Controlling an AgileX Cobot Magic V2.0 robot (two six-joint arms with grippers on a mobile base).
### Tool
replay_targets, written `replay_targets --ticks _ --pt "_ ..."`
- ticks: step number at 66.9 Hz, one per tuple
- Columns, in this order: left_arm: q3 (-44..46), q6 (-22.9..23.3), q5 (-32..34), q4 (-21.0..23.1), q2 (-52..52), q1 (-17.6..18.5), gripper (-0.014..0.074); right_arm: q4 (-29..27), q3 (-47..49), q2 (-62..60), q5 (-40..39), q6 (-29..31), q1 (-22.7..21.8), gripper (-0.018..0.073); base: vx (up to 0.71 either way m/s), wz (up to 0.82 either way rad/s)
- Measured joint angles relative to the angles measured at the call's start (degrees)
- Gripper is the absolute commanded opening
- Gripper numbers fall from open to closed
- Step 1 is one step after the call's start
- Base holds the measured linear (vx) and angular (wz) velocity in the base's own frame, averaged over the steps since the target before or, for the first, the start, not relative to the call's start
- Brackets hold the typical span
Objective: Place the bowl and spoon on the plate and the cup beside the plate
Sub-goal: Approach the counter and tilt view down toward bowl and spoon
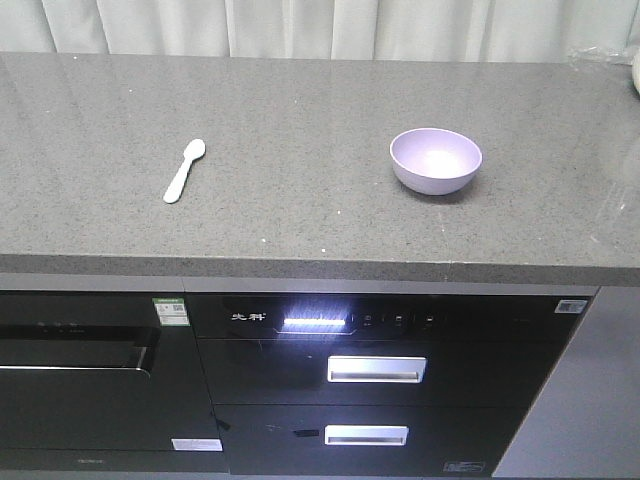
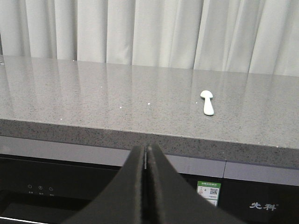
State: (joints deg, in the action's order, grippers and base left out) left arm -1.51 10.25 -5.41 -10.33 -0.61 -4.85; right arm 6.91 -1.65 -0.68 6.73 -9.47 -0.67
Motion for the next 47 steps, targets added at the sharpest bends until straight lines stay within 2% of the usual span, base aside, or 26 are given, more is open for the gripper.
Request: replay_targets --ticks 47 --pt "0.00 0.00 0.00 0.00 0.00 0.00 -0.0006 0.00 0.00 0.00 0.00 0.00 0.00 -0.0001 0.04 0.01"
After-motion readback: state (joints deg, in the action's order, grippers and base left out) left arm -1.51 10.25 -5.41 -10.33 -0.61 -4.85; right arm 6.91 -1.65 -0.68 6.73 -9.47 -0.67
